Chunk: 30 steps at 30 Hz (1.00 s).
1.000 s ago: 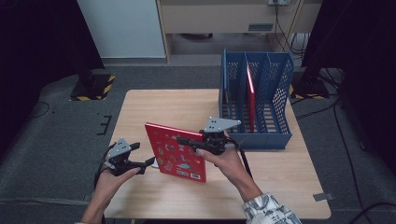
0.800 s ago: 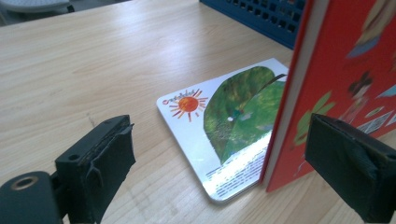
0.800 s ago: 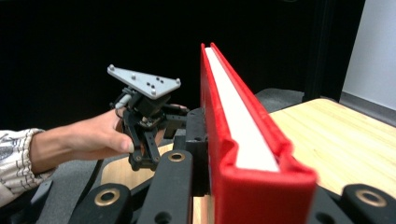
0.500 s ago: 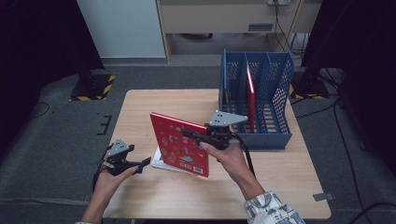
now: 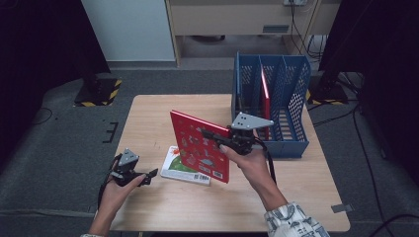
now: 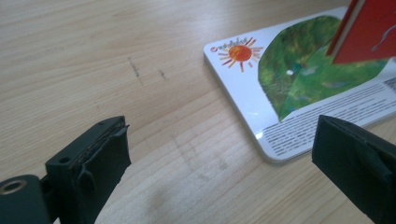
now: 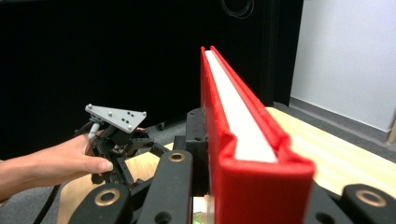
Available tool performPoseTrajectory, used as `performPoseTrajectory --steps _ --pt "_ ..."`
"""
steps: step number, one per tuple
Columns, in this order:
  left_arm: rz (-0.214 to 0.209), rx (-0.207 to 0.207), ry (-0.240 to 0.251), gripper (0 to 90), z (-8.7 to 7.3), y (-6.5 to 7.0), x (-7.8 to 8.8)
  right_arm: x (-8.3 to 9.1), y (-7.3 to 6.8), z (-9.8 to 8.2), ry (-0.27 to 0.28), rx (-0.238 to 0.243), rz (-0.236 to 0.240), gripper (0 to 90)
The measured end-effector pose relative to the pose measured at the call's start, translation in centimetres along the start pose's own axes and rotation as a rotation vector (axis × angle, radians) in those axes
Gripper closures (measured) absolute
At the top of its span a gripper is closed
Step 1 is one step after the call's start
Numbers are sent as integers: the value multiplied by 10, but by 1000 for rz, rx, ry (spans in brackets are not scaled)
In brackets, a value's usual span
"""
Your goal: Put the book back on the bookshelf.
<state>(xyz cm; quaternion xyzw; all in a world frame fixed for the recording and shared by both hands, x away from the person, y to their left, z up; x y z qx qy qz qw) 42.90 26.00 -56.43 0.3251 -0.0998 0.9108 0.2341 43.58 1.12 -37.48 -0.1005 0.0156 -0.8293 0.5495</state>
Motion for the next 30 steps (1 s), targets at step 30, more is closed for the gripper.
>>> performPoseTrajectory --steps 30 --pt "50 -8 -83 34 -15 -7 -6 74 6 15 -21 15 -152 798"
Point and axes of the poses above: each handheld gripper's, and its own axes: x roughly backward along the jaws, z roughly out of its top, y roughly to its right, the point moved 10 cm from there along -x, roughly forward along the jaws, and after that the axes turned 4 degrees about z, right-handed, at the moved point
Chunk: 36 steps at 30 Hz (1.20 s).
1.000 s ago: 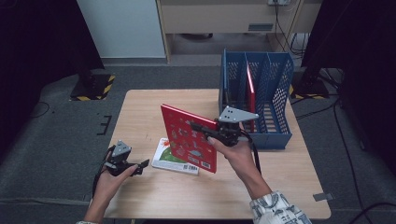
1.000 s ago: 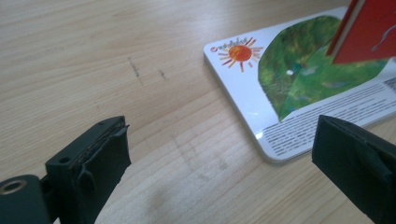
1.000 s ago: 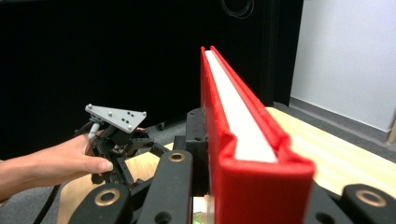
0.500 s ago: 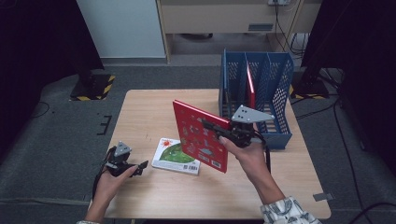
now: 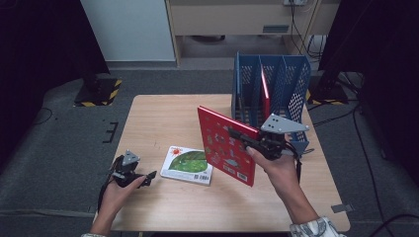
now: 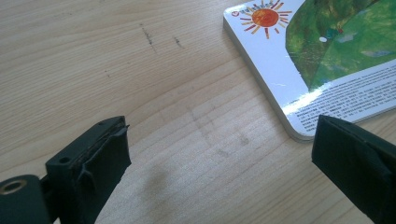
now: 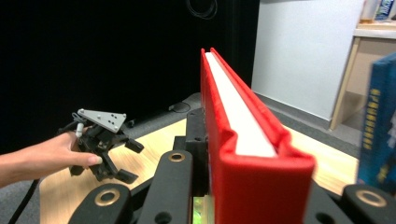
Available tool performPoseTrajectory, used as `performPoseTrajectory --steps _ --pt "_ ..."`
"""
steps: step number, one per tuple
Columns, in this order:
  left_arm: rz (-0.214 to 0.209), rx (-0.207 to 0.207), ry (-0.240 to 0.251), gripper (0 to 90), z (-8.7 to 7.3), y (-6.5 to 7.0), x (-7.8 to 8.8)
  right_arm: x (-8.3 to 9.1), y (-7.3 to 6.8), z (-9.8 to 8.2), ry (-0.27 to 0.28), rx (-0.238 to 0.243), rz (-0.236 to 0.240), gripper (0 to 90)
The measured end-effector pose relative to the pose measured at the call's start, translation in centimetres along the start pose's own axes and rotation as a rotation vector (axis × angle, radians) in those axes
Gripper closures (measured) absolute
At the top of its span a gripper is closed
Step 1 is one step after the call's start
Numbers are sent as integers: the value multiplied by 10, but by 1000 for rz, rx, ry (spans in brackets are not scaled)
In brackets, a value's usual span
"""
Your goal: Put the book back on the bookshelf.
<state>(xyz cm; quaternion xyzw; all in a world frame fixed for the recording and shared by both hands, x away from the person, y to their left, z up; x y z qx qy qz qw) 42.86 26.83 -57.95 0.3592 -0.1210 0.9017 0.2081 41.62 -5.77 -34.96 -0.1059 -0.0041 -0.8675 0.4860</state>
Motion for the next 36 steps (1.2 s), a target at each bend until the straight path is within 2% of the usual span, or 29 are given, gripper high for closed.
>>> performPoseTrajectory --steps 19,25,36 --pt "6 -1 -14 34 -2 0 -1 58 10 -3 -2 -11 -90 798" --pt "7 -1 -19 35 -3 0 -1 73 13 -2 4 -21 -99 798" --pt "7 -3 -22 35 -3 0 -2 104 31 -1 10 -33 -170 798"
Point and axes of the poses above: each handheld gripper's, and its own axes: x roughly backward along the jaws, z roughly out of its top, y roughly to its right, the point moved 10 cm from there along -x, roughly forward along the jaws, and after that the axes turned 4 degrees about z, right-handed, at the moved point
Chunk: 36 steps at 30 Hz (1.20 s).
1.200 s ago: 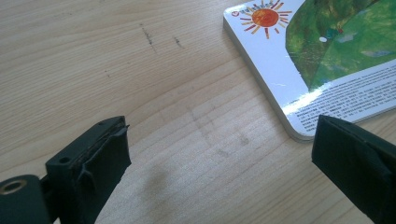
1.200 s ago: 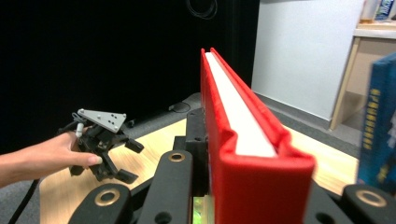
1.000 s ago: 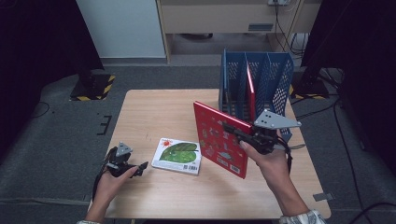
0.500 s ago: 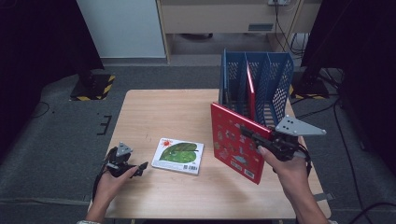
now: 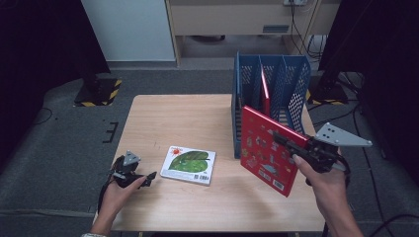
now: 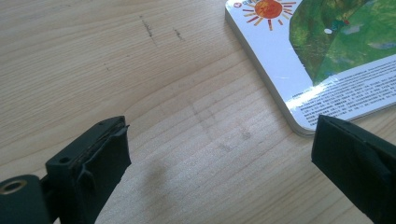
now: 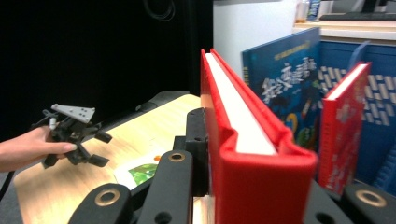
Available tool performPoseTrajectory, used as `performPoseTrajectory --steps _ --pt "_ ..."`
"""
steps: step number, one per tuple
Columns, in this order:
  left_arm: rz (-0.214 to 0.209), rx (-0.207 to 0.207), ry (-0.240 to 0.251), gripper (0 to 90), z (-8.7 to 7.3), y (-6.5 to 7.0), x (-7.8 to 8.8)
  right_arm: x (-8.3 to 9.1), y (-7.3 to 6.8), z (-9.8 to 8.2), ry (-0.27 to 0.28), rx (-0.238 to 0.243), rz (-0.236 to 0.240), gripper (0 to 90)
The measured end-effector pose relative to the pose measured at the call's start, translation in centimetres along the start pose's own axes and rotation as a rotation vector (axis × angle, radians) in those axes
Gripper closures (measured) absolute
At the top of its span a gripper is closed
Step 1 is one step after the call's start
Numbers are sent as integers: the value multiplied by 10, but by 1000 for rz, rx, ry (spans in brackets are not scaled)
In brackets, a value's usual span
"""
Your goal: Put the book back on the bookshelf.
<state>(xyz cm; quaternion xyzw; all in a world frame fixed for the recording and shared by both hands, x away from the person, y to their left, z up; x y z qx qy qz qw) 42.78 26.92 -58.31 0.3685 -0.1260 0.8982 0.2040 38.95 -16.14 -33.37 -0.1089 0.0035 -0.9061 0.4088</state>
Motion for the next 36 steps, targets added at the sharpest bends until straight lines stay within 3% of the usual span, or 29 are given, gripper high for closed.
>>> performPoseTrajectory --steps 9,24,36 --pt "-1 1 -4 35 -1 0 -1 20 17 6 25 -23 -49 798" --pt "2 0 -3 35 -1 0 -1 43 44 40 93 -53 -156 798" --pt "7 -4 -10 35 -2 -1 -1 40 73 46 81 -56 -281 798"
Point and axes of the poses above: each handheld gripper's, and its own axes: x roughly backward along the jaws, z roughly out of its top, y roughly to its right, the point moved 10 cm from there along -x, roughly forward along the jaws, and after that the axes turned 4 degrees about z, right-handed, at the moved point
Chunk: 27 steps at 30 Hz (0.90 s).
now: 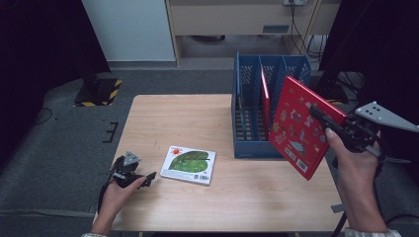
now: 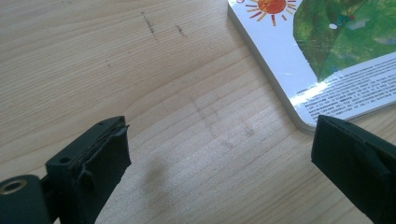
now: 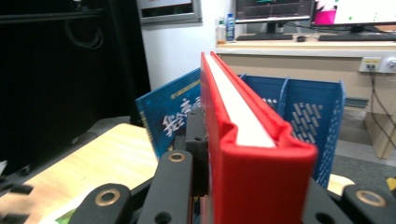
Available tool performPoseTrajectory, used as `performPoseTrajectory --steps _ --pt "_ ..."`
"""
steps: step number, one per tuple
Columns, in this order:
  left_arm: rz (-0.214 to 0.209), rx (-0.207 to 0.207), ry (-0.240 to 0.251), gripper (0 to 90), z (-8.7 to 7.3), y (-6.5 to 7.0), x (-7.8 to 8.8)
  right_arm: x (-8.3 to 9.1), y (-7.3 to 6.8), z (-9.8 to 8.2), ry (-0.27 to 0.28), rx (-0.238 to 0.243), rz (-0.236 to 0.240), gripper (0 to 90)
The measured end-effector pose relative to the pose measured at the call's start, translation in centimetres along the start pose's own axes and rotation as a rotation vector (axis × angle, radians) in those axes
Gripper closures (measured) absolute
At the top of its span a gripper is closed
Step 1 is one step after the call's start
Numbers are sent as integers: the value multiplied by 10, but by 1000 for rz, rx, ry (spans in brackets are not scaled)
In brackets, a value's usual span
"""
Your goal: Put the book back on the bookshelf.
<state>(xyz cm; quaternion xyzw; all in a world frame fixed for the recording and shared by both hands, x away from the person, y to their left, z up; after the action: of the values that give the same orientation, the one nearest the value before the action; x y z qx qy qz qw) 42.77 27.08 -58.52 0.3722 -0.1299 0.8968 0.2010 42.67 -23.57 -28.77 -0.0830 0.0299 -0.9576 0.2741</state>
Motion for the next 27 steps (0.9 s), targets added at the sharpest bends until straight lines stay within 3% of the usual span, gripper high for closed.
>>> performPoseTrajectory --steps 6,15,27 --pt "1 2 4 36 1 0 0 -18 14 5 -8 19 -71 798" --pt "2 0 4 36 0 0 0 -48 30 4 -25 46 -139 798" --pt "3 -2 3 36 0 0 -1 -84 42 -3 -53 44 -179 798"
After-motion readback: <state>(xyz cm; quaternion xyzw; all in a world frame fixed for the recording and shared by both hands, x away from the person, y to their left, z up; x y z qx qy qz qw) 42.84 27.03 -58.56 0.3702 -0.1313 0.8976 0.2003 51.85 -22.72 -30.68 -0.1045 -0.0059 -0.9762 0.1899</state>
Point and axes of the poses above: each handheld gripper's, and its own axes: x roughly backward along the jaws, z roughly out of its top, y roughly to its right, the point moved 10 cm from there along -x, roughly forward along the jaws, and after that the axes turned 4 degrees about z, right-handed, at the moved point
